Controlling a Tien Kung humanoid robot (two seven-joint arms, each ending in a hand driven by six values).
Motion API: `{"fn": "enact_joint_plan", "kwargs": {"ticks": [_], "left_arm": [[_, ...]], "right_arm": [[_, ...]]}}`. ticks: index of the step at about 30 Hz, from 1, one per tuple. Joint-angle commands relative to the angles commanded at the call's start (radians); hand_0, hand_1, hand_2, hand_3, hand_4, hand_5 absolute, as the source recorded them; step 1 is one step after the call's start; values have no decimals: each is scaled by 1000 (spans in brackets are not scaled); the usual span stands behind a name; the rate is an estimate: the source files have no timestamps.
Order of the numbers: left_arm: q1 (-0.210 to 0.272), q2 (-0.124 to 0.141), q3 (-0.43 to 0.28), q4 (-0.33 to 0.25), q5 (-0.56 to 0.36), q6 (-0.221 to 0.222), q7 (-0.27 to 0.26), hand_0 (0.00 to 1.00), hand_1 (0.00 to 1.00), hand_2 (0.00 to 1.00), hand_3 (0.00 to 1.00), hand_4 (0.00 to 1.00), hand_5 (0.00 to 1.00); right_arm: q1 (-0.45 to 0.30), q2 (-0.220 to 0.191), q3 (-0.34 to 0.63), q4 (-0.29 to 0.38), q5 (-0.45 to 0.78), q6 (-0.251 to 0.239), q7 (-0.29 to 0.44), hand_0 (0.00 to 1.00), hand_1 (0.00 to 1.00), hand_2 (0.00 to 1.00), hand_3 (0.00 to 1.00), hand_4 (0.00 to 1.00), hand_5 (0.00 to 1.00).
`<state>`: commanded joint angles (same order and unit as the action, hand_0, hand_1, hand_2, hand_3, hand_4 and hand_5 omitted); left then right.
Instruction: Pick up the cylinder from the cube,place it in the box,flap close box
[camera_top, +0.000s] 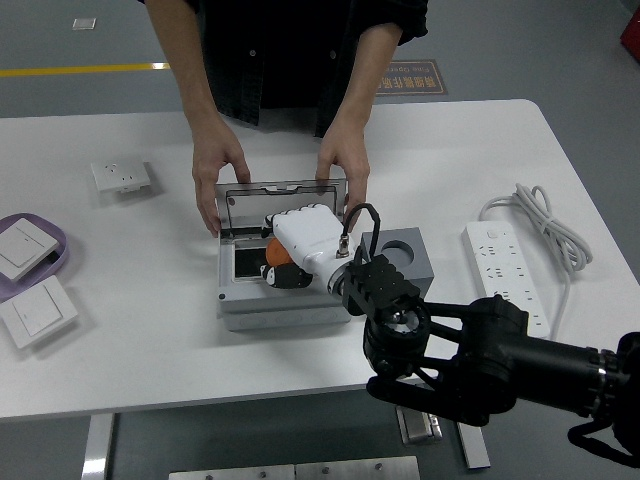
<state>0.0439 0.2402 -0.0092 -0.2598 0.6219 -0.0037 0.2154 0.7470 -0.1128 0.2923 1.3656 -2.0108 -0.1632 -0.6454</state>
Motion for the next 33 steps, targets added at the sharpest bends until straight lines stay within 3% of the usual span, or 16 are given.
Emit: {"fn": "enact_joint_plan", "kwargs": {"ticks": [1, 2, 7, 8, 14, 19, 20, 21, 25, 26, 33], "left_arm": [[0, 0, 0, 0, 1, 0, 0, 654, 639, 578, 640, 706, 299], [0, -1, -1, -1, 1, 0, 0, 655, 639, 577, 640, 706, 300], [-1, -4, 1, -3, 1, -1, 0, 655, 639, 577, 640, 706, 300], [-1, -5, 2, -4, 0, 0, 0, 654, 639, 577, 641, 706, 298], [0, -7, -2, -3, 3, -1, 2, 655, 639, 576, 640, 707, 300], [-3, -7, -7, -3, 9, -2, 4, 655, 639, 576, 640, 707, 300], [-4, -7, -9, -3, 11, -2, 5, 655, 639, 574, 639, 706, 300], [-5, -6, -11, -3, 13, -3, 6, 655, 639, 574, 639, 706, 300], [-8, -3, -15, -3, 20, -4, 8, 655, 639, 574, 639, 706, 300], [-9, -2, -16, -3, 21, -4, 8, 655, 639, 574, 639, 705, 299], [-16, 4, -15, -6, 28, -5, 7, 655, 638, 572, 640, 703, 298]], "right_arm": [[-2, -1, 2, 1, 5, 0, 0, 754, 674, 698, 762, 739, 495], [-4, -2, 6, 4, 13, -1, 1, 771, 689, 717, 818, 892, 545], [-32, -24, 50, 39, 102, -43, 45, 771, 689, 717, 818, 892, 545], [-38, -30, 61, 49, 121, -54, 58, 781, 694, 726, 844, 937, 549], [-69, -87, 131, 159, 255, -142, 144, 785, 692, 724, 850, 966, 556], [-35, -147, 169, 247, 364, -190, 181, 785, 692, 724, 850, 966, 556], [-20, -161, 179, 258, 386, -200, 187, 771, 672, 700, 781, 958, 572], [-3, -173, 187, 262, 406, -209, 193, 771, 672, 700, 781, 958, 572], [62, -191, 193, 221, 453, -229, 210, 771, 672, 700, 781, 958, 572], [79, -190, 187, 201, 465, -233, 216, 750, 648, 680, 762, 862, 558], [158, -146, 84, 37, 570, -246, 292, 739, 642, 668, 756, 874, 562]]}}
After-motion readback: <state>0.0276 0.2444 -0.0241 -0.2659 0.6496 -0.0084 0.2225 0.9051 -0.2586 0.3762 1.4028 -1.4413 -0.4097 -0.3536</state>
